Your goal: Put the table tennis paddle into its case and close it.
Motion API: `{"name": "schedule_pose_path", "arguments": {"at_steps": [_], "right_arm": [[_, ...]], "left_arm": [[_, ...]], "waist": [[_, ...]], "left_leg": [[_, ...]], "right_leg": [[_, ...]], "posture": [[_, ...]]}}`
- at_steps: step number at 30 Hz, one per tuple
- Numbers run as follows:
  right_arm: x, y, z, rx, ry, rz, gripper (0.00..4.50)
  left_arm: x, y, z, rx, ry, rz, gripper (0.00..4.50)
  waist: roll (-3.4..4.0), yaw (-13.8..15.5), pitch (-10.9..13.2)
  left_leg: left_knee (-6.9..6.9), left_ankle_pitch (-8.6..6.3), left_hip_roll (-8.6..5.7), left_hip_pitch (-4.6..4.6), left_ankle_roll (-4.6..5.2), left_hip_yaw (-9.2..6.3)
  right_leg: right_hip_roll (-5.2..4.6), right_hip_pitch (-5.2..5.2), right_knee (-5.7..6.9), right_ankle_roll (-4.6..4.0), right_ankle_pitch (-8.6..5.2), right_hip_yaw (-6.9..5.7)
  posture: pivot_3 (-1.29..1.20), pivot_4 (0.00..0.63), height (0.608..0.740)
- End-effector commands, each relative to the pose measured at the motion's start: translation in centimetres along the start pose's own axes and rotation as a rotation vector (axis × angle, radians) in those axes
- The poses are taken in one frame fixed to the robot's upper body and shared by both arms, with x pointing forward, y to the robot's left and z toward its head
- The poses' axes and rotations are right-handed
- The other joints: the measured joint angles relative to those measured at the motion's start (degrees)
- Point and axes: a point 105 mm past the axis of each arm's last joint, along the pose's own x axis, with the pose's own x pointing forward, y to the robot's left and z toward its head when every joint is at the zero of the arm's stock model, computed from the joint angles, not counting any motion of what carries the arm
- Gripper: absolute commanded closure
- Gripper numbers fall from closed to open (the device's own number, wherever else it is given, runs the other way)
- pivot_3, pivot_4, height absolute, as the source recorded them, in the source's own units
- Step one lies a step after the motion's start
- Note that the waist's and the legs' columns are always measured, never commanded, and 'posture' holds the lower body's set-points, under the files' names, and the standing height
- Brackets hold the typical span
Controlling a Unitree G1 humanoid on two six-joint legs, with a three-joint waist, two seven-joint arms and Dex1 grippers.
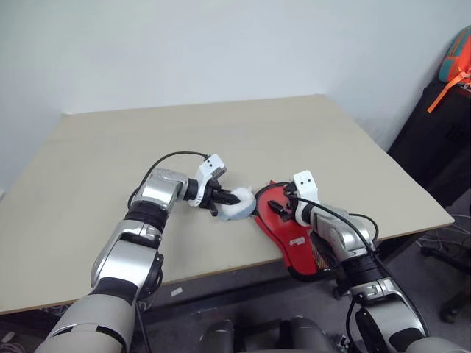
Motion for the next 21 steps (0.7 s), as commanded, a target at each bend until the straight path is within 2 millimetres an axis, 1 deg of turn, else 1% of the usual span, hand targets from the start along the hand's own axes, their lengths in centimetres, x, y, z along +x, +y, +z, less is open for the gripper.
{"name": "schedule_pose_path", "arguments": {"at_steps": [1,3,5,6,7,9,11,21], "right_arm": [[-0.1,-0.2,-4.7,0.040,0.172,-0.013,0.35],[-0.1,0.0,-4.9,0.039,0.177,-0.011,0.35],[-0.1,0.0,-5.1,0.039,0.182,-0.012,0.35],[-0.1,0.0,-5.1,0.039,0.183,-0.013,0.35],[-0.2,-0.1,-5.1,0.039,0.184,-0.014,0.35],[-0.2,-0.2,-5.1,0.038,0.186,-0.014,0.35],[-0.2,-0.2,-5.0,0.037,0.188,-0.013,0.35],[-0.1,-0.2,-5.0,0.032,0.192,-0.010,0.35]], "left_arm": [[-0.9,1.9,2.9,0.054,-0.037,0.142,4.49],[-1.4,3.2,4.1,0.050,-0.056,0.242,4.49],[-1.7,3.7,5.4,0.043,-0.094,0.290,4.49],[-1.7,3.8,5.9,0.041,-0.110,0.299,4.49],[-1.6,3.7,6.8,0.028,-0.145,0.306,4.49],[-1.0,3.2,8.5,0.040,-0.183,0.294,4.49],[-0.5,2.8,9.1,0.054,-0.190,0.286,4.49],[2.6,1.7,10.7,0.093,-0.194,0.340,4.49]], "waist": [[-0.04,0.0,0.0],[-0.09,0.0,-0.1],[-0.17,0.0,-0.1],[-0.17,-0.1,-0.1],[-0.18,-0.1,-0.1],[-0.21,0.0,-0.1],[-0.25,0.0,-0.2],[-0.27,0.0,-0.2]], "left_leg": [[0.00,-0.02,0.00,0.00,0.02,-0.01],[0.00,-0.02,0.00,0.00,0.03,-0.03],[0.00,-0.02,0.00,0.00,0.04,-0.03],[0.00,-0.03,0.01,-0.01,0.04,-0.04],[-0.01,-0.04,0.01,0.01,0.05,-0.03],[-0.01,-0.04,0.01,0.01,0.06,-0.04],[0.01,-0.04,-0.01,0.01,0.07,-0.05],[0.04,-0.08,-0.03,0.00,0.13,-0.04]], "right_leg": [[0.00,0.00,0.00,0.00,0.00,0.00],[0.00,0.01,0.00,0.00,0.00,-0.02],[0.01,0.00,0.00,0.00,0.00,-0.02],[0.01,0.00,0.00,0.00,0.00,-0.02],[0.01,0.00,0.00,0.01,0.00,-0.02],[0.01,0.00,0.00,0.01,0.00,-0.03],[-0.02,0.03,-0.01,0.01,0.00,-0.05],[-0.04,0.04,-0.01,0.01,0.00,-0.04]], "posture": [[0.00,0.000,0.740],[0.00,0.000,0.740],[0.00,0.000,0.740],[0.00,0.000,0.740],[0.00,0.000,0.740],[0.00,0.000,0.740],[0.00,0.000,0.740],[0.00,0.000,0.740]]}}
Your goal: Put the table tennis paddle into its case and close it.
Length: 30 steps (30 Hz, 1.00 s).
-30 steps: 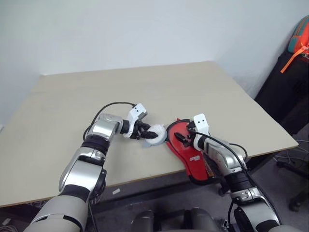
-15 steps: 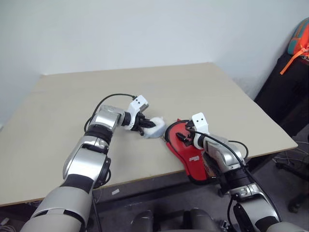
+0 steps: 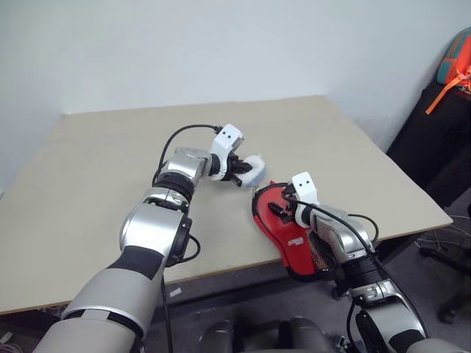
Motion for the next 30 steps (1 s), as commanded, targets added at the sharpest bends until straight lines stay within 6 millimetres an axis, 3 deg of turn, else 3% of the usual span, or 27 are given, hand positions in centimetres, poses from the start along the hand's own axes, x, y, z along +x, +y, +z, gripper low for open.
{"name": "schedule_pose_path", "arguments": {"at_steps": [1,8,11,22,26,30], "right_arm": [[0.0,-0.3,-4.7,0.052,0.182,-0.011,0.35],[0.1,0.2,-4.7,0.030,0.186,0.010,0.35],[0.3,0.3,-4.6,0.024,0.185,0.013,0.35],[0.5,1.0,-4.4,0.006,0.176,0.029,0.35],[0.5,1.1,-4.3,0.005,0.163,0.030,0.35],[0.5,1.3,-3.8,0.001,0.134,0.038,0.35]], "left_arm": [[0.1,-0.5,4.5,0.086,-0.101,0.043,4.49],[2.2,-2.8,8.2,0.068,-0.207,0.138,4.49],[3.0,-4.1,8.8,0.062,-0.227,0.138,4.49],[5.8,-8.9,8.3,0.166,-0.262,0.053,4.49],[6.8,-11.2,7.4,0.210,-0.245,-0.042,4.49],[7.3,-12.1,6.0,0.229,-0.214,-0.087,4.49]], "waist": [[0.00,0.0,0.0],[-0.01,0.0,0.0],[-0.01,0.0,0.0],[0.01,0.0,0.0],[0.07,0.2,-0.1],[0.12,0.2,-0.2]], "left_leg": [[0.00,0.00,0.00,0.00,0.01,-0.01],[0.02,-0.05,-0.01,0.00,0.08,-0.07],[0.00,-0.06,-0.01,0.00,0.09,-0.10],[0.02,-0.06,-0.02,0.01,0.11,-0.12],[0.04,-0.08,-0.05,0.01,0.14,-0.15],[0.04,-0.11,-0.05,0.02,0.17,-0.18]], "right_leg": [[0.00,0.00,0.00,0.00,0.00,0.00],[-0.02,0.03,-0.02,0.00,0.00,-0.02],[0.00,0.02,-0.02,0.01,0.00,-0.02],[-0.01,0.05,-0.03,0.01,0.00,-0.04],[-0.05,0.07,-0.04,0.00,0.00,-0.07],[-0.06,0.10,-0.07,0.00,0.00,-0.11]], "posture": [[0.00,0.000,0.740],[0.00,0.000,0.740],[0.00,0.000,0.740],[0.00,0.000,0.740],[0.00,0.000,0.740],[0.00,0.000,0.740]]}}
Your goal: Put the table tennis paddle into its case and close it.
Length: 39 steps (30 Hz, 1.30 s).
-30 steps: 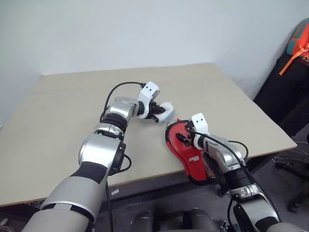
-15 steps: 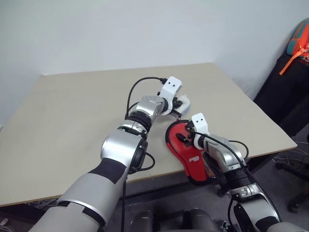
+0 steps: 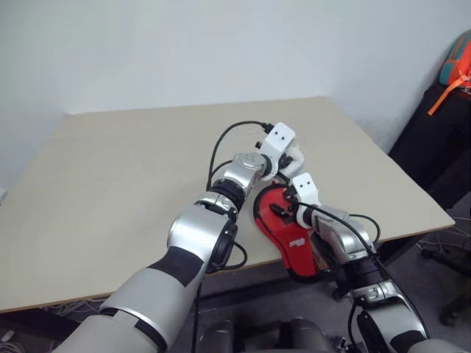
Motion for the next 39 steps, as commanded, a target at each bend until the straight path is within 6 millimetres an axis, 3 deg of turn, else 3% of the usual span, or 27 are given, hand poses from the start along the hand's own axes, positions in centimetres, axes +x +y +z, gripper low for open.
{"name": "schedule_pose_path", "arguments": {"at_steps": [1,4,12,18,25,31,35,39], "right_arm": [[0.5,1.3,-3.4,0.018,0.123,0.039,0.35],[0.5,1.4,-3.2,0.015,0.115,0.042,0.35],[0.5,1.3,-3.3,0.009,0.114,0.045,0.35],[0.5,1.4,-2.8,-0.003,0.091,0.060,0.35],[-0.1,2.3,-0.3,-0.008,-0.049,0.132,0.35],[-4.0,4.1,4.2,0.034,-0.283,0.382,0.35],[-6.9,3.6,5.5,0.013,-0.332,0.480,0.35],[-9.6,2.2,7.5,-0.016,-0.417,0.501,0.35]], "left_arm": [[1.2,-4.6,1.8,0.059,-0.074,-0.159,4.49],[1.2,-4.5,1.1,0.037,-0.058,-0.154,4.49],[0.5,-3.1,1.5,-0.006,-0.089,-0.162,1.91],[-0.6,-0.8,2.8,-0.049,-0.138,-0.146,0.05],[-3.2,3.9,4.2,-0.177,-0.220,-0.080,0.05],[-5.8,8.9,3.0,-0.271,-0.240,0.078,0.05],[-6.6,9.9,0.9,-0.243,-0.183,0.109,0.05],[-6.9,9.4,-0.9,-0.215,-0.139,0.041,0.05]], "waist": [[0.03,0.0,-0.1],[0.04,-0.1,-0.1],[0.12,-0.3,-0.2],[0.12,-0.4,-0.2],[0.12,-0.4,-0.2],[0.17,-0.4,0.0],[0.15,0.0,0.1],[0.12,0.0,0.1]], "left_leg": [[0.00,-0.01,0.00,0.00,0.01,-0.01],[0.03,-0.03,-0.02,-0.03,0.05,-0.05],[0.02,-0.04,-0.01,-0.02,0.05,-0.08],[0.01,-0.04,0.02,-0.04,0.04,-0.07],[-0.01,-0.06,0.05,-0.04,0.01,-0.04],[0.00,-0.07,0.08,-0.10,-0.03,-0.02],[0.11,-0.08,0.03,-0.11,0.00,-0.05],[0.13,-0.13,-0.01,-0.11,0.07,-0.04]], "right_leg": [[0.00,0.01,0.00,0.00,0.00,0.00],[-0.05,0.02,-0.03,0.00,0.00,-0.06],[0.00,-0.01,0.00,0.01,-0.01,-0.04],[0.03,-0.04,0.01,0.00,-0.01,-0.04],[0.05,-0.08,0.02,0.00,-0.01,0.00],[0.12,-0.13,0.02,0.02,-0.01,0.01],[0.05,-0.08,0.02,0.02,0.00,0.00],[-0.01,-0.10,0.00,0.01,-0.01,0.01]], "posture": [[0.00,0.000,0.740],[0.00,0.000,0.740],[0.00,0.000,0.740],[0.00,0.000,0.740],[0.00,0.000,0.740],[0.00,0.000,0.740],[0.00,0.000,0.740],[0.00,0.000,0.740]]}}
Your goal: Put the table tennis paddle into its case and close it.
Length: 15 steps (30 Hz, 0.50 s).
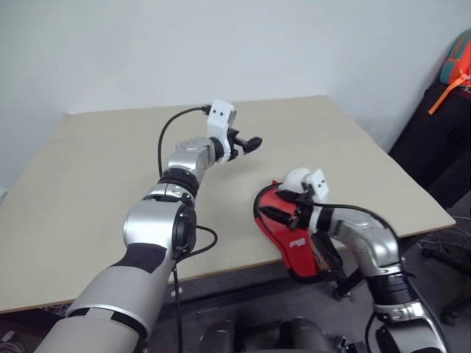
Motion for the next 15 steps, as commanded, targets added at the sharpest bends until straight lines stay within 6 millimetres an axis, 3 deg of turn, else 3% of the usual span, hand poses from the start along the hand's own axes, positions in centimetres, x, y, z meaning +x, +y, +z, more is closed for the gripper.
{"name": "schedule_pose_path", "arguments": {"at_steps": [1,4,7,12,15], "right_arm": [[-1.7,-0.7,4.3,-0.050,-0.142,-0.012,0.35],[-2.6,-4.1,6.1,-0.035,-0.204,-0.177,0.35],[-3.5,-8.4,6.6,0.014,-0.199,-0.392,0.35],[-3.0,-9.6,6.5,0.037,-0.184,-0.465,0.35],[-2.5,-10.3,5.3,0.051,-0.111,-0.522,0.35]], "left_arm": [[-0.2,-1.1,0.6,0.063,-0.009,-0.108,0.05],[-0.3,-2.4,-1.3,0.077,0.046,-0.215,0.05],[-0.7,-4.5,-3.8,0.056,0.100,-0.367,0.05],[-1.5,-6.6,-5.8,0.041,0.142,-0.470,0.05],[-1.4,-8.4,-7.6,0.087,0.194,-0.495,0.05]], "waist": [[-0.02,0.0,0.0],[0.00,-0.1,0.1],[0.02,-0.2,0.1],[0.14,-0.4,0.2],[0.24,-0.3,0.2]], "left_leg": [[-0.01,0.00,0.00,-0.01,0.00,0.01],[-0.02,0.00,0.03,-0.01,-0.02,0.08],[-0.08,0.01,0.06,-0.01,-0.05,0.21],[-0.19,0.16,0.10,-0.02,-0.36,0.39],[-0.15,0.15,0.10,-0.03,-0.32,0.42]], "right_leg": [[0.00,-0.01,0.01,0.00,0.00,0.00],[0.03,-0.07,0.03,-0.03,0.02,0.02],[0.03,-0.15,0.05,-0.20,0.12,0.08],[0.07,-0.27,0.04,-0.25,0.14,0.20],[0.09,-0.25,0.07,-0.20,0.12,0.24]], "posture": [[0.00,0.000,0.740],[0.00,0.000,0.740],[0.00,0.000,0.740],[0.00,0.000,0.740],[0.00,0.000,0.740]]}}
